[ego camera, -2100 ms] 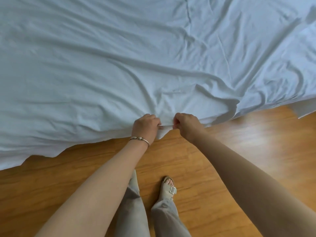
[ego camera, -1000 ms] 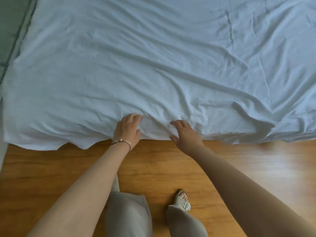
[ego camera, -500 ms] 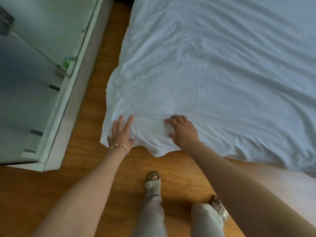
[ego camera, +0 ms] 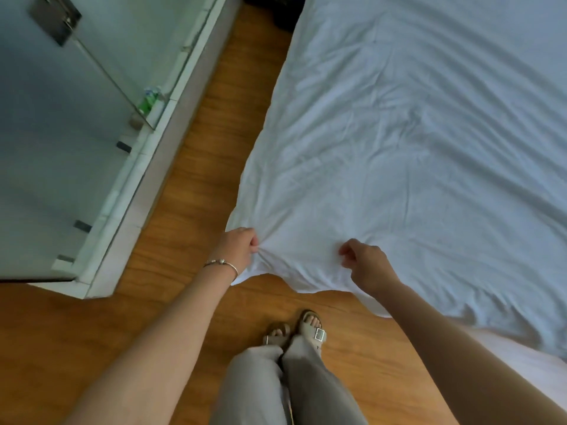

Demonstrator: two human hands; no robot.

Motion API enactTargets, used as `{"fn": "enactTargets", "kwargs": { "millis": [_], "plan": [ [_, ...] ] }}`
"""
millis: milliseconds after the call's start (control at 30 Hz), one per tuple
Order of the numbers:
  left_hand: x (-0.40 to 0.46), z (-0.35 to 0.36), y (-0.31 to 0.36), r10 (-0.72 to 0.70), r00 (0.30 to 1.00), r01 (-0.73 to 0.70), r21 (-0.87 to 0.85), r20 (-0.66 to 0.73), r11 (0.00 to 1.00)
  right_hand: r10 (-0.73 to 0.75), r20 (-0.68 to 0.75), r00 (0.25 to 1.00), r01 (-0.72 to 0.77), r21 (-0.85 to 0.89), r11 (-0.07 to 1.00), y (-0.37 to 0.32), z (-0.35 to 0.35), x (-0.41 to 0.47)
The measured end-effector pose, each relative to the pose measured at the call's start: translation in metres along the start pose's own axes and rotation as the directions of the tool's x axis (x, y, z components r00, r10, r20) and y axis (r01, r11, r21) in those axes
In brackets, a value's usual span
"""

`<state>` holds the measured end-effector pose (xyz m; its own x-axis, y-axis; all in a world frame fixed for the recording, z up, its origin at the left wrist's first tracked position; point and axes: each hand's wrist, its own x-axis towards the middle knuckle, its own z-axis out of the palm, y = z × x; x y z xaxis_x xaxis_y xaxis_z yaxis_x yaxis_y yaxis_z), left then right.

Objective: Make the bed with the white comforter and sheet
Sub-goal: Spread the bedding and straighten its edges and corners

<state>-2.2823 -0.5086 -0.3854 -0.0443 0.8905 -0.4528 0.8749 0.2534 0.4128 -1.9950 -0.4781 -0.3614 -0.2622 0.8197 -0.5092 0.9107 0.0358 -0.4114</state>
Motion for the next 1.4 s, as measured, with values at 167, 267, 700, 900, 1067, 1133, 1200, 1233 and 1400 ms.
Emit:
{"fn": "enactTargets", "kwargs": {
  "millis": [167,267,700,900,1067,1133,1200,1233,1400],
  "plan": [
    [-0.009,-0.008,-0.001,0.063,0.994,-0.065,0.019,0.09,0.998,0.042,0.09,0.995,-0.04,-0.021,0.999,-0.002,0.003,-0.013],
    [-0.017,-0.002,-0.006,0.111,0.972,-0.123,0.048,0.209,0.991,0.092,0.094,0.991,-0.084,-0.091,0.992,0.0,0.02,-0.023],
    [-0.007,-0.018,-0.007,0.158,0.849,-0.342,0.296,0.505,0.892,0.256,0.222,0.941,-0.198,-0.253,0.947,-0.022,0.036,-0.026],
    [0.007,-0.025,0.021,-0.051,0.835,-0.315,0.551,0.548,0.773,0.278,0.124,0.953,-0.271,-0.068,0.96,-0.029,0.038,-0.029],
    [0.018,-0.01,0.085,0.332,0.834,-0.541,0.535,0.441,0.649,0.341,-0.165,0.925,-0.32,0.139,0.937,-0.006,0.021,-0.047],
    [0.015,0.01,0.113,0.513,0.75,-0.659,0.414,0.418,0.628,0.374,-0.2,0.906,-0.355,0.126,0.926,0.019,0.013,-0.058],
    [0.013,0.033,0.14,0.577,0.678,-0.729,0.315,0.456,0.608,0.411,-0.175,0.895,-0.398,0.107,0.911,0.052,0.003,-0.071],
    [0.011,0.045,0.154,0.586,0.662,-0.742,0.297,0.467,0.601,0.417,-0.162,0.895,-0.404,0.105,0.909,0.07,-0.002,-0.076],
    [0.0,0.111,0.236,0.649,0.679,-0.73,0.226,0.343,0.645,0.379,-0.214,0.9,-0.393,-0.025,0.919,0.173,-0.033,-0.105]
  ]
}}
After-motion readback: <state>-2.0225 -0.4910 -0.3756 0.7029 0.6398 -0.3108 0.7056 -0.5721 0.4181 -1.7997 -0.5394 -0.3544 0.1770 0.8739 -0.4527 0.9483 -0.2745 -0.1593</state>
